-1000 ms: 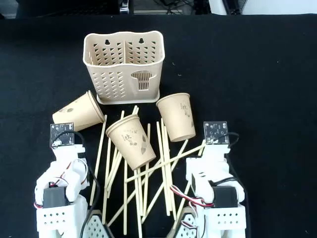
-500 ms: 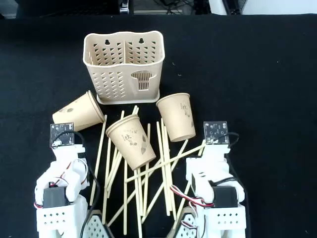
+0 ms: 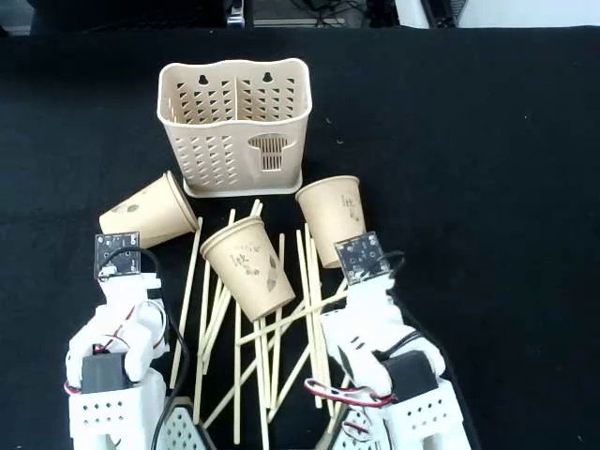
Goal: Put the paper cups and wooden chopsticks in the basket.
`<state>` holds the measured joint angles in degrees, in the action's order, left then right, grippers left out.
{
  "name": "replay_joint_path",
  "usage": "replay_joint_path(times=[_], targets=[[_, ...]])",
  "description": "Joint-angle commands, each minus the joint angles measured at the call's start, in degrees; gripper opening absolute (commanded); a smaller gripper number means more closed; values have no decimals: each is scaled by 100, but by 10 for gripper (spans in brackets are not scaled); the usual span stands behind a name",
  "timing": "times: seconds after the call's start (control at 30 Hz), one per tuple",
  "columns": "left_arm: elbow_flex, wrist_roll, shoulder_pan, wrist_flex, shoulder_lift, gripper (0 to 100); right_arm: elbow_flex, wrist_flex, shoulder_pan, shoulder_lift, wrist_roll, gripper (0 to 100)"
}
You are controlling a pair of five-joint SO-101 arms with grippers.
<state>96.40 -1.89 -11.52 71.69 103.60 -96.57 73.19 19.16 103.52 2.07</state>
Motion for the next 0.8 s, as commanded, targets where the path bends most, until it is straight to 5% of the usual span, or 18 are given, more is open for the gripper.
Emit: replay_joint_path(times=[0.0,0.3,0.57,0.77], targets=[[92,-18,22,97,35,36,760,26,-44,207,44,15],[92,-18,22,97,35,36,3248,369,-141,207,-97,14],[92,-18,22,97,35,36,3020,325,-141,207,-1284,15],[92,-18,22,97,35,36,1789,-1916,-519,180,-2444,15]])
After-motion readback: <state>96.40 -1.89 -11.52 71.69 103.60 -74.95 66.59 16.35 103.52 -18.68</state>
